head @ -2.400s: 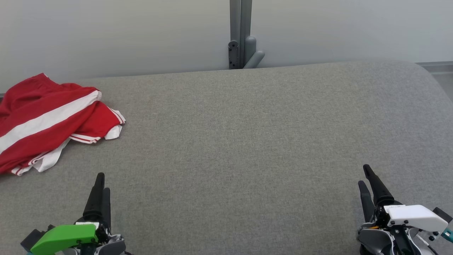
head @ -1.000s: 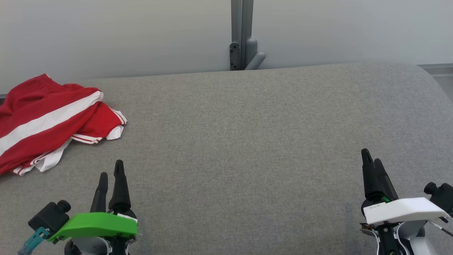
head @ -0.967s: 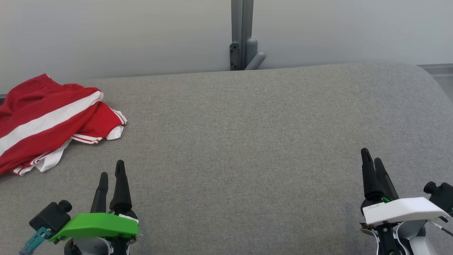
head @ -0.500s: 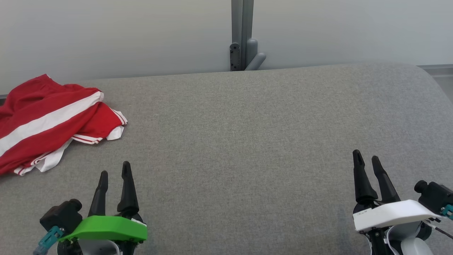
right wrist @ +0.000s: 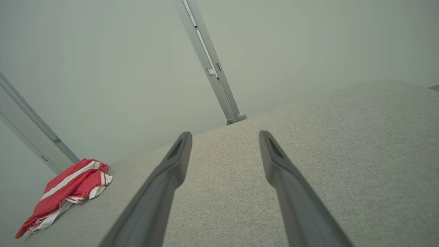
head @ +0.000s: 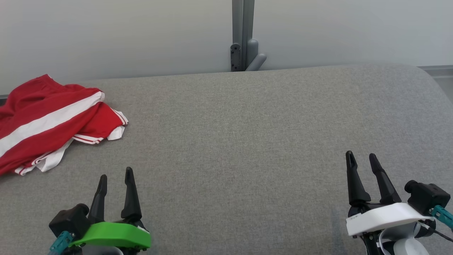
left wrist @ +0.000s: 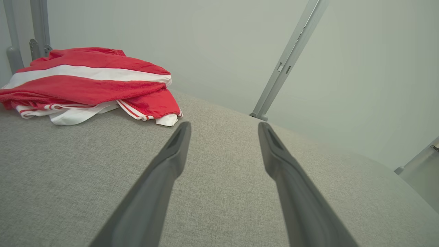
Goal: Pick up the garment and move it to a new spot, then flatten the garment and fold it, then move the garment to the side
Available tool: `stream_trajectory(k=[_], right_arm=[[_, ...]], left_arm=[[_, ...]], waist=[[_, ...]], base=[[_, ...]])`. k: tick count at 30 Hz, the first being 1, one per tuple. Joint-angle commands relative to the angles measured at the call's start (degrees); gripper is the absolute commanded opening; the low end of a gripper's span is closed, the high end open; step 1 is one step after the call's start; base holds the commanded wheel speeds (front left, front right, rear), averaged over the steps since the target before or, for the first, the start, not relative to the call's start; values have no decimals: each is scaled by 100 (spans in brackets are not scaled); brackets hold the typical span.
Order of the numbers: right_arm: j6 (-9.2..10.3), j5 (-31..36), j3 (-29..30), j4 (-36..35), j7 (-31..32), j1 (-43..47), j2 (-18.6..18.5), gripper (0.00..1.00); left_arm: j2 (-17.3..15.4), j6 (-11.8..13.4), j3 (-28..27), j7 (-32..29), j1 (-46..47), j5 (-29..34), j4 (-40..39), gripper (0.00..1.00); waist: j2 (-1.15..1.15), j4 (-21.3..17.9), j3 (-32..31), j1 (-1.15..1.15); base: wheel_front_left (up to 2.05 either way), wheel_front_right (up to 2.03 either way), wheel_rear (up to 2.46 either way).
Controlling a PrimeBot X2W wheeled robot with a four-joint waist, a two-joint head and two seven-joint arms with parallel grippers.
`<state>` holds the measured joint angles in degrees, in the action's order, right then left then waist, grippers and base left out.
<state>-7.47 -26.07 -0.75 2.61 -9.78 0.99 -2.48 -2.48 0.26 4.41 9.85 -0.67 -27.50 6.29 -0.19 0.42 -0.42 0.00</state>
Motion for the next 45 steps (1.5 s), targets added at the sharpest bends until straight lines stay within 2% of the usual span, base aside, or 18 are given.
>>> stream_trajectory(k=[1,23,45], right_arm=[[-3,173,-13,-84,-64,39,-36,100],[-3,1337,-14,-173,-338,132,-47,100],[-3,2200,-73,-212,-548,207,-53,100]], left_arm=[[-46,-15,4,55,-20,178,-12,100],[-53,-2,-17,327,-62,1195,330,100],[-58,62,26,540,-135,1812,418,100]], waist=[[12,1,-1,0],[16,10,-26,0],[19,13,-33,0]], base=[[0,0,0],[0,0,0],[0,0,0]])
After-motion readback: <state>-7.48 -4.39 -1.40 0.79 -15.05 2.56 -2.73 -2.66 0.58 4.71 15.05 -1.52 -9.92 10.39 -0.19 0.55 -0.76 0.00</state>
